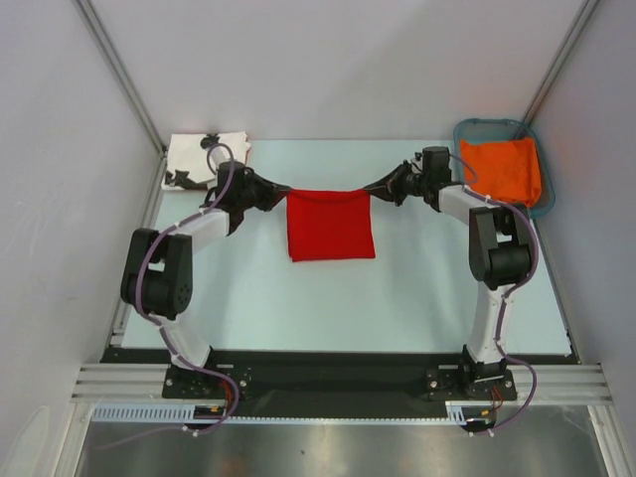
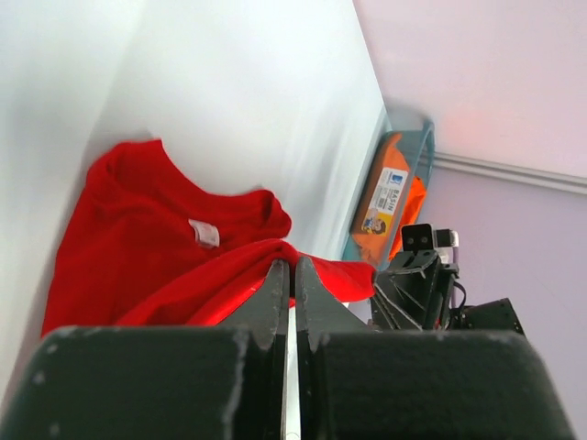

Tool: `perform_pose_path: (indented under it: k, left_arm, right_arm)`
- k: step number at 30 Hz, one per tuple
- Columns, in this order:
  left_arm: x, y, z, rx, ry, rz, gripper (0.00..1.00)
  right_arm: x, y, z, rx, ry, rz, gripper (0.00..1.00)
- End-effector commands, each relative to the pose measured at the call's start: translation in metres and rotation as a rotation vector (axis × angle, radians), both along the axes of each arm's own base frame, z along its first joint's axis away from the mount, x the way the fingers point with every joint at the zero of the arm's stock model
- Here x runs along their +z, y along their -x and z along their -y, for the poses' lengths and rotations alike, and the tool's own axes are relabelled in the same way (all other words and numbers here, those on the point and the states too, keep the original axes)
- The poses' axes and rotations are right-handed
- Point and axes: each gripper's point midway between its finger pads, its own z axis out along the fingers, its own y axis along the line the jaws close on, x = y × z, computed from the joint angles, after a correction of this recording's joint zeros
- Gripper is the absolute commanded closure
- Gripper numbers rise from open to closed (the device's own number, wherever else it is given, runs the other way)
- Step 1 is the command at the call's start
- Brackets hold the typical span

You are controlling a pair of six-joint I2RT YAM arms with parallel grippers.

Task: Fold and stack the t-shirts
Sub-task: Fold the tshirt

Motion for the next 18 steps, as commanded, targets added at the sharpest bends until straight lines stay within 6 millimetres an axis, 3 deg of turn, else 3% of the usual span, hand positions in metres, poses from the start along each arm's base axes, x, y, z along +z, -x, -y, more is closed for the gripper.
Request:
perform_pose_path:
  k: [1, 8, 12, 15, 16, 17, 18]
  left_arm:
    - [0.015, -0.02, 0.0, -0.023, 0.006, 0.068, 1.0]
    - [-0.003, -0.041, -0.004, -0.014, -0.007, 0.047, 1.0]
    - [-0.025, -0.048, -0.008, -0.005, -0.01, 0.006, 0.93]
    - [-0.026, -0.061, -0.01, -0.037, -0.052, 0.04, 0.82]
    - [-0.034, -0.067, -0.011, -0.053, -0.08, 0.046, 0.8]
    - [-0.019, -0.08, -0.013, -0.063, -0.108, 0.081, 0.72]
    - [-0.017, -0.085, -0.013, -0.113, -0.168, 0.12, 0.71]
  right_arm:
    - [0.015, -0.016, -0.002, 0.034, -0.043, 0.059, 1.0]
    - [0.002, -0.04, -0.004, 0.039, -0.058, 0.042, 1.0]
    - [-0.004, -0.049, -0.006, 0.043, -0.063, 0.027, 1.0]
    - [-0.019, -0.054, -0.006, 0.041, -0.071, 0.001, 0.83]
    - [-0.027, -0.062, -0.006, 0.042, -0.068, 0.001, 0.72]
    - [-0.03, -0.066, -0.004, 0.05, -0.045, 0.026, 0.68]
    - [-0.032, -0.069, -0.003, 0.06, -0.039, 0.036, 0.65]
